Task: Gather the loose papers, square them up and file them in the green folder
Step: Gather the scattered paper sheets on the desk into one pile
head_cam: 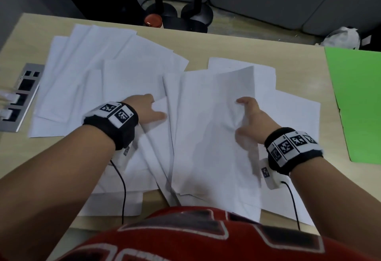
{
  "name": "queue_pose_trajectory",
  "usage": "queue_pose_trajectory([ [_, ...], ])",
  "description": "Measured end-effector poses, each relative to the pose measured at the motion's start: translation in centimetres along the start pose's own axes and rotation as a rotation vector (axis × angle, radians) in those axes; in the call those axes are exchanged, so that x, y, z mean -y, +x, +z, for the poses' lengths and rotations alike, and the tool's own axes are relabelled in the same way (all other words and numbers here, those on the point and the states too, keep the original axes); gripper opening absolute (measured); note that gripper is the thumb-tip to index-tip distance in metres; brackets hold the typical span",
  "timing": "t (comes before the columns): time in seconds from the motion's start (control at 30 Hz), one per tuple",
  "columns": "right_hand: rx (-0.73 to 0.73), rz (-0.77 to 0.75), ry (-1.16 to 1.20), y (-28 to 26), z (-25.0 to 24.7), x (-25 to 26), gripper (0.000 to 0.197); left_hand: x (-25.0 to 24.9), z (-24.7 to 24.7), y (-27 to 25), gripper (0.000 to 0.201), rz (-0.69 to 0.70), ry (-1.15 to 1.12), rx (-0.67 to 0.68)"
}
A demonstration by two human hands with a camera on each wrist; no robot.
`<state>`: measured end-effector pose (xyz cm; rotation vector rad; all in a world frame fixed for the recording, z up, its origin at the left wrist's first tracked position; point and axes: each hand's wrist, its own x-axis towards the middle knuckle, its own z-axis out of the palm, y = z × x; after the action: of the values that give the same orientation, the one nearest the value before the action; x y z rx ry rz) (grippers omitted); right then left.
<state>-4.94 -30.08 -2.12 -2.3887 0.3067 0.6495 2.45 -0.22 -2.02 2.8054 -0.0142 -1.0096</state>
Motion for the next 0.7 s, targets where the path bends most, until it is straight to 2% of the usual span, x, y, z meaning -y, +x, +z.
queue_pose_trajectory([
  [0.07,-0.023,-0.088,0.053,-0.1,0.2,-0.5,0.087,0.5,0.2,-0.2,0.043,0.016,0.040,0.037],
  [0.13,-0.251,-0.098,0.212,0.2,0.4,-1.3,0.082,0.8,0.2,-0.1,0.036,0.057,-0.003,-0.020],
  [0.17,-0.394,-0.039,0.219,0.5,0.5,-2.0,0.076,0.9,0.1,0.0,0.034,0.086,-0.053,-0.083],
  [0.2,-0.495,0.083,0.160,0.8,0.4,-2.6,0.072,0.9,0.0,0.1,0.032,0.103,-0.130,-0.169],
  [0.23,-0.528,0.223,0.074,1.0,0.4,-3.3,0.071,0.8,-0.2,0.2,0.031,0.106,-0.235,-0.266],
  [0.27,-0.501,0.330,-0.021,1.1,0.6,-3.8,0.073,0.6,-0.6,0.2,0.029,0.091,-0.379,-0.366],
  [0.33,-0.359,0.348,-0.203,1.2,1.4,-4.3,0.079,-0.2,-1.7,0.0,0.030,0.038,-0.755,-0.484],
  [0.4,-0.218,0.217,-0.242,1.6,2.2,-4.2,0.081,-0.9,-2.2,0.0,0.038,-0.007,-1.036,-0.456],
  [0.43,-0.195,0.150,-0.170,1.7,2.4,-4.0,0.081,-1.0,-2.1,0.1,0.046,-0.026,-1.075,-0.417],
  [0.5,-0.289,0.101,0.062,1.8,2.1,-3.7,0.074,-0.9,-1.1,-0.2,0.066,-0.050,-1.019,-0.343],
  [0.53,-0.394,0.133,0.126,1.8,1.9,-3.7,0.071,-0.6,-0.1,-0.4,0.076,-0.061,-0.987,-0.313],
  [0.6,-0.598,0.320,0.103,1.7,1.3,-4.8,0.073,0.0,1.7,-1.1,0.086,-0.090,-0.989,-0.283],
  [0.67,-0.671,0.563,0.080,1.4,0.9,-6.1,0.084,0.7,3.6,-1.6,0.088,-0.123,-1.007,-0.230],
  [0.7,-0.669,0.631,0.084,1.2,0.8,-6.6,0.088,0.9,4.5,-1.8,0.087,-0.105,-0.993,-0.164],
])
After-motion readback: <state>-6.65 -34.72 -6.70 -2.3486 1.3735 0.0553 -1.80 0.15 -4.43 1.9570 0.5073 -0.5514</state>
